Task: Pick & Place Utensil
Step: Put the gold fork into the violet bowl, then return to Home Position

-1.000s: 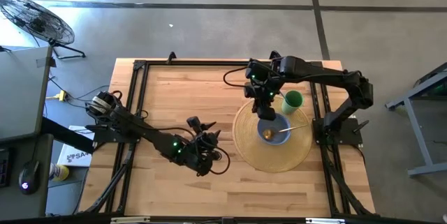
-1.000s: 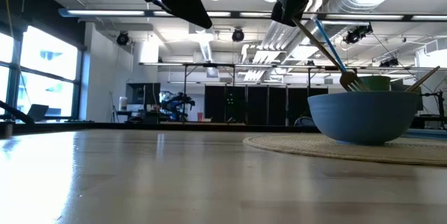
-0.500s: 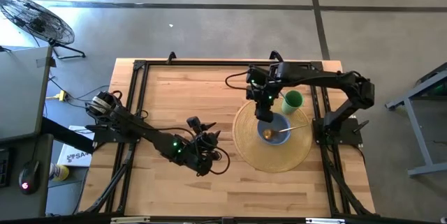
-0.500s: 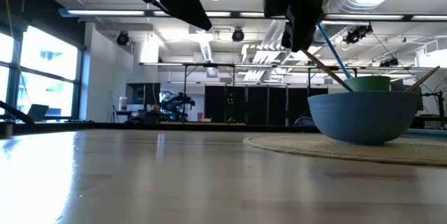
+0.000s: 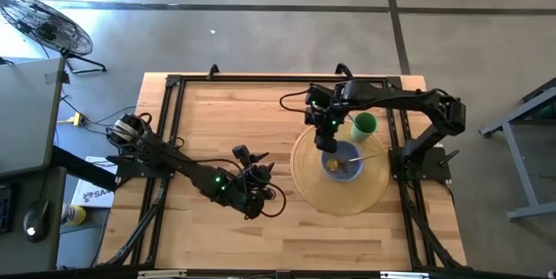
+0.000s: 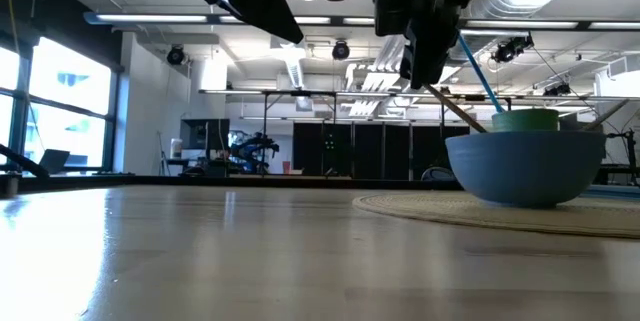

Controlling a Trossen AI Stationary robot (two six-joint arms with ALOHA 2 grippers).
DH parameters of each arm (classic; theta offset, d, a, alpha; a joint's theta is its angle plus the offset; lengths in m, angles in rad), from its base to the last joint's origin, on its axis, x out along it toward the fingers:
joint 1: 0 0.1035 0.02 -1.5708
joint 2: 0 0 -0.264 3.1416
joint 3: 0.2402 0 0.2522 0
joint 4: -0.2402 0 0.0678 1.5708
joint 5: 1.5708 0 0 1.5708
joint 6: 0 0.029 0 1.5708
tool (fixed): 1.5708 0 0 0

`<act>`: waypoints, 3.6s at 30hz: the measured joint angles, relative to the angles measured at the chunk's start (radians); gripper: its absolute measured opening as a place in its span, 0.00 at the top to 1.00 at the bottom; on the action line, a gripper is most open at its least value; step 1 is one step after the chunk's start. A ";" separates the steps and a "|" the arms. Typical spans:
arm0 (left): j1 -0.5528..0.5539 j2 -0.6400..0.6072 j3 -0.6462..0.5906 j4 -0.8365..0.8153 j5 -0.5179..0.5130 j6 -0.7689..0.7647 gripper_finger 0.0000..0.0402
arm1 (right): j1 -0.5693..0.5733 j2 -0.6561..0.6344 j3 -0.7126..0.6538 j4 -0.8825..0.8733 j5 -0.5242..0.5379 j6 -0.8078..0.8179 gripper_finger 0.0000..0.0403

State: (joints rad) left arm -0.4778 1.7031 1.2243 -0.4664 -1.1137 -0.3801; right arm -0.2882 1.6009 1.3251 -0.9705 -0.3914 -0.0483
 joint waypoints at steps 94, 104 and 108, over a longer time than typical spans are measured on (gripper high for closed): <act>0.015 0.000 -0.001 0.098 0.212 0.056 0.58 | 0.264 -0.580 -0.455 0.452 0.178 0.071 0.99; 0.113 0.000 -0.109 0.546 0.534 0.288 0.58 | 0.351 -0.990 -0.760 0.770 0.261 0.032 1.00; 0.142 0.000 -0.141 0.579 0.557 0.326 0.58 | 0.351 -1.087 -0.884 0.885 0.262 0.071 0.99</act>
State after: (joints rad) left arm -0.3359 1.7031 1.0836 0.1129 -0.5565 -0.0539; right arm 0.0624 0.5140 0.4411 -0.0854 -0.1293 0.0224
